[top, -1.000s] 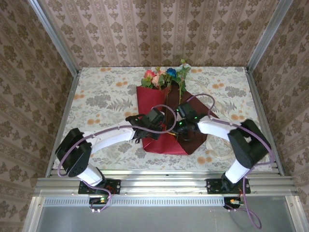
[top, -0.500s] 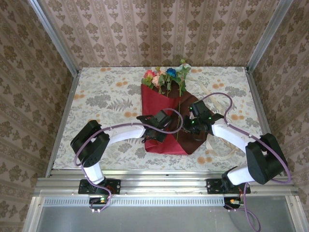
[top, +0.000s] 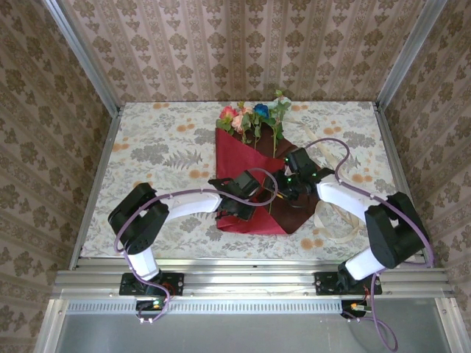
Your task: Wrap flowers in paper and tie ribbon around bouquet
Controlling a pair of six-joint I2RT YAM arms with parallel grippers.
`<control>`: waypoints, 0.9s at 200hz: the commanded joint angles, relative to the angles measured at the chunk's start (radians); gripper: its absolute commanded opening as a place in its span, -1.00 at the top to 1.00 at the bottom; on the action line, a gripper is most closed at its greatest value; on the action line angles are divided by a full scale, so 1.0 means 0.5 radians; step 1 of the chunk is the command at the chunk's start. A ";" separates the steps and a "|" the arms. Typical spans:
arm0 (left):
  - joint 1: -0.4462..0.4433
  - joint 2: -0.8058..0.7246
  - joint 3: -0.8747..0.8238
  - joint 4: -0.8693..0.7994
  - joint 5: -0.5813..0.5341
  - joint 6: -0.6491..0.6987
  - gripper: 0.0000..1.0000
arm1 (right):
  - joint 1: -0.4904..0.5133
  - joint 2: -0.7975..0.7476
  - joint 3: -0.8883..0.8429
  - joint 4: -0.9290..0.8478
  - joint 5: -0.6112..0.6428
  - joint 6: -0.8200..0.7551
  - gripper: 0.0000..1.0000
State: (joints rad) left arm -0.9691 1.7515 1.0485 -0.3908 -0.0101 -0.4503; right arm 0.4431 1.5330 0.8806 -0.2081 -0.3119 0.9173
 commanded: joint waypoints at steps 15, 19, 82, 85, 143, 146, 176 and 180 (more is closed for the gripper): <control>-0.007 -0.030 -0.019 0.025 0.027 -0.044 0.35 | 0.033 0.173 0.083 0.213 -0.089 0.293 0.01; -0.007 -0.030 -0.018 0.024 0.028 -0.044 0.36 | 0.037 0.192 0.083 0.232 -0.092 0.318 0.01; 0.038 -0.185 0.005 -0.090 -0.041 -0.134 -0.04 | 0.065 0.377 0.204 0.133 -0.055 0.342 1.00; 0.060 -0.219 0.005 -0.107 -0.043 -0.156 -0.09 | 0.065 0.373 0.210 0.101 -0.043 0.316 1.00; 0.952 -0.776 -0.532 0.150 0.745 -0.525 -0.35 | 0.053 0.428 0.248 -0.084 -0.048 0.047 1.00; 0.991 -0.779 -0.569 0.187 0.801 -0.533 -0.35 | 0.053 0.432 0.249 -0.079 -0.051 0.044 1.00; 1.177 -0.732 -0.744 0.402 1.106 -0.603 -0.33 | 0.053 0.490 0.271 -0.058 -0.115 0.016 1.00; 1.180 -0.721 -0.754 0.417 1.120 -0.610 -0.33 | 0.053 0.496 0.274 -0.058 -0.118 0.015 1.00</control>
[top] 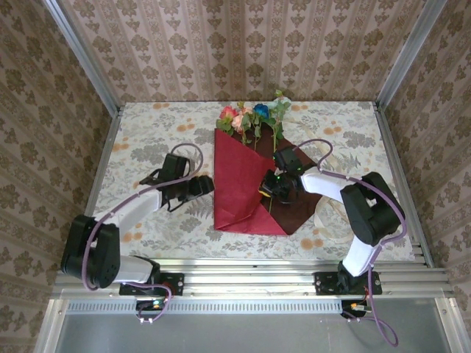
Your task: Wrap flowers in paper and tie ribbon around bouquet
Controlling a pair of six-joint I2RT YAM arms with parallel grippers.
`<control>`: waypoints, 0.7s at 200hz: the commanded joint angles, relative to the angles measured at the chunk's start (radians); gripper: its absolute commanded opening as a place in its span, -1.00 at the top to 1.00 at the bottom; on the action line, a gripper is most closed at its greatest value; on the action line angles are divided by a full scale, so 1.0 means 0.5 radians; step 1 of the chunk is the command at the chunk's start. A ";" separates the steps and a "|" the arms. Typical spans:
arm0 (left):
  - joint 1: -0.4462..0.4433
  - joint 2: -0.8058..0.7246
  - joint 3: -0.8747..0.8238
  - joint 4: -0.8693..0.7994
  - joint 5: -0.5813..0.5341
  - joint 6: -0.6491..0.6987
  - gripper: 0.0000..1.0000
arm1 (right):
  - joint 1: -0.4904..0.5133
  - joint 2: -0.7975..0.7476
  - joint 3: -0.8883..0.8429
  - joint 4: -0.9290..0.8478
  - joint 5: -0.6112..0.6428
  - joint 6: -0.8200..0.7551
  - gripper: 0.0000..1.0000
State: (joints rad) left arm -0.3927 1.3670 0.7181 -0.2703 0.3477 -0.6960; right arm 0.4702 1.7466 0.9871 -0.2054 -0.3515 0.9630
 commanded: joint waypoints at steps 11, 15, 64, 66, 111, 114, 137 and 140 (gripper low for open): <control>0.016 0.081 -0.125 0.243 0.436 -0.152 -0.33 | -0.002 0.076 0.066 -0.058 -0.039 -0.079 1.00; 0.013 0.093 -0.135 0.266 0.446 -0.172 -0.32 | -0.002 0.075 0.066 -0.059 -0.038 -0.078 1.00; -0.068 0.229 -0.264 0.446 0.525 -0.275 -0.19 | -0.005 0.102 0.088 -0.084 -0.026 -0.121 1.00; -0.072 0.229 -0.264 0.444 0.525 -0.274 -0.18 | -0.006 0.102 0.090 -0.086 -0.025 -0.124 1.00; -0.162 0.241 -0.272 0.370 0.451 -0.236 -0.09 | -0.017 0.122 0.091 -0.077 -0.033 -0.150 1.00; -0.176 0.246 -0.278 0.388 0.454 -0.243 -0.07 | -0.017 0.124 0.091 -0.075 -0.037 -0.150 1.00; -0.198 0.310 -0.304 0.548 0.481 -0.335 0.12 | -0.019 0.139 0.091 -0.054 -0.054 -0.147 1.00; -0.199 0.317 -0.306 0.561 0.483 -0.344 0.15 | -0.019 0.139 0.092 -0.052 -0.055 -0.149 1.00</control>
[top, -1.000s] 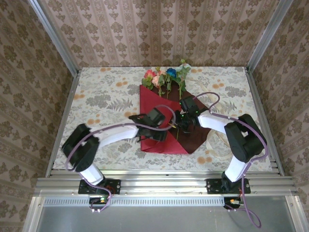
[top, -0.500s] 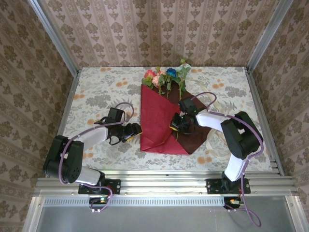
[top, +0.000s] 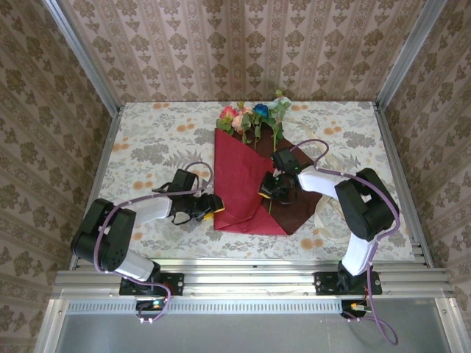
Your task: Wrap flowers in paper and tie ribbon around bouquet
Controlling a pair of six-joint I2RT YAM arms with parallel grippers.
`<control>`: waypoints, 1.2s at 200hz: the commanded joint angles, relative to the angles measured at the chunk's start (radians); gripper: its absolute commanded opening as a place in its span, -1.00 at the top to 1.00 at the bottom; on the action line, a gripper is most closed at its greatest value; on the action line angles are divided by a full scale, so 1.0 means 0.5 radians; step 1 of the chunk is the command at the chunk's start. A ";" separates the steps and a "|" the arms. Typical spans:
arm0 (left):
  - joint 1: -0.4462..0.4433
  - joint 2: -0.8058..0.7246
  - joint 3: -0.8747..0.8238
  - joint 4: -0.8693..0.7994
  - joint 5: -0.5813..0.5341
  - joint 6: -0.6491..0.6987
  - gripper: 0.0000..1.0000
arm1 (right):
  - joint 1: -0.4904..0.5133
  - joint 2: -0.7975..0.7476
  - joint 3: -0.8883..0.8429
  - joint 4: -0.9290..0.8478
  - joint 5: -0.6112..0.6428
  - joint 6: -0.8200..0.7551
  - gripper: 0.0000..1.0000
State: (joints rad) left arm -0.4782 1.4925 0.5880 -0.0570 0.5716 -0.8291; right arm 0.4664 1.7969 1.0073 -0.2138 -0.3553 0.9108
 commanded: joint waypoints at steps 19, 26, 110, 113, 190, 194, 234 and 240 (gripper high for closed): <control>-0.032 0.080 -0.041 0.177 0.010 -0.109 0.45 | -0.012 0.042 0.047 -0.035 -0.050 -0.045 1.00; -0.029 0.070 -0.041 0.185 -0.004 -0.119 0.73 | -0.012 0.047 0.046 -0.034 -0.052 -0.051 1.00; 0.154 0.179 0.106 0.224 0.020 -0.062 0.00 | -0.031 0.059 0.028 -0.055 -0.087 -0.184 1.00; 0.165 0.195 0.120 0.229 0.026 -0.054 0.01 | -0.030 0.062 0.033 -0.058 -0.090 -0.188 1.00; 0.290 0.574 0.411 0.404 0.183 -0.020 1.00 | -0.034 0.103 0.062 -0.075 -0.131 -0.231 1.00; 0.293 0.574 0.417 0.401 0.179 -0.019 1.00 | -0.034 0.102 0.062 -0.078 -0.133 -0.237 1.00; 0.333 0.668 0.530 0.391 0.179 0.012 0.11 | -0.034 0.144 0.121 -0.110 -0.164 -0.291 1.00; 0.343 0.695 0.564 0.379 0.173 0.023 0.07 | -0.034 0.151 0.137 -0.119 -0.169 -0.298 1.00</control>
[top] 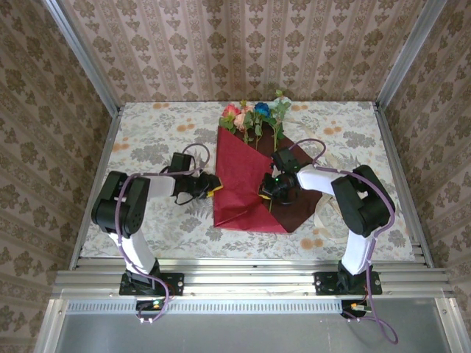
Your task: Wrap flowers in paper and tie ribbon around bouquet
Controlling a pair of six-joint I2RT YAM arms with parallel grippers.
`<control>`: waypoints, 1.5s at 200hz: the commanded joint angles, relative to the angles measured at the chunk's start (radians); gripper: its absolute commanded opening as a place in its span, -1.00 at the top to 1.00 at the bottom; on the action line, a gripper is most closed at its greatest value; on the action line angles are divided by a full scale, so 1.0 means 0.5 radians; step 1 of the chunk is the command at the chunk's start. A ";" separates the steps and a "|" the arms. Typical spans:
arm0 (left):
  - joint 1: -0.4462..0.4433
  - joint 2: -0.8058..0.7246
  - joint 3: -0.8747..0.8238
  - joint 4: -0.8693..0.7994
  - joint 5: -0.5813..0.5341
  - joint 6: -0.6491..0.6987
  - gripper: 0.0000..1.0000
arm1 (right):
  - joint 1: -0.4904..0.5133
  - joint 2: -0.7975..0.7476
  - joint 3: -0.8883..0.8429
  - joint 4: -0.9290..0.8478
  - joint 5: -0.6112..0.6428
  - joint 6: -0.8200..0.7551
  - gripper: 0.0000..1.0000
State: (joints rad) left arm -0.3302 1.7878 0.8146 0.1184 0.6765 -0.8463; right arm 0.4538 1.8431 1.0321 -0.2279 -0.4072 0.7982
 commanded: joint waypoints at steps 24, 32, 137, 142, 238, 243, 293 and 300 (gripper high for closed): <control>0.086 0.247 0.290 -0.032 -0.037 0.104 0.13 | -0.009 0.085 0.134 -0.129 -0.078 -0.102 1.00; 0.097 0.299 0.352 -0.050 -0.034 0.120 0.25 | -0.008 0.093 0.149 -0.135 -0.084 -0.104 1.00; 0.212 0.742 0.859 0.064 0.015 0.016 0.51 | -0.014 0.178 0.255 -0.214 -0.149 -0.167 1.00; 0.215 0.772 0.894 0.069 0.016 0.003 0.82 | -0.013 0.179 0.260 -0.215 -0.149 -0.169 1.00; 0.268 1.130 1.368 0.195 0.028 -0.168 0.27 | -0.014 0.240 0.360 -0.275 -0.195 -0.216 1.00; 0.268 1.149 1.390 0.204 0.030 -0.177 0.39 | -0.014 0.245 0.368 -0.282 -0.193 -0.223 1.00; 0.289 1.183 1.481 0.240 0.014 -0.235 0.91 | -0.021 0.246 0.378 -0.314 -0.190 -0.270 1.00; 0.294 1.162 1.459 0.242 0.018 -0.246 0.47 | -0.024 0.248 0.382 -0.313 -0.190 -0.272 1.00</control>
State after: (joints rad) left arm -0.1974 2.3558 1.5391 0.2031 0.7574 -0.9581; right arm 0.4492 1.9537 1.2057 -0.3408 -0.4808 0.6922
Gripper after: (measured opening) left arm 0.071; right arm 0.061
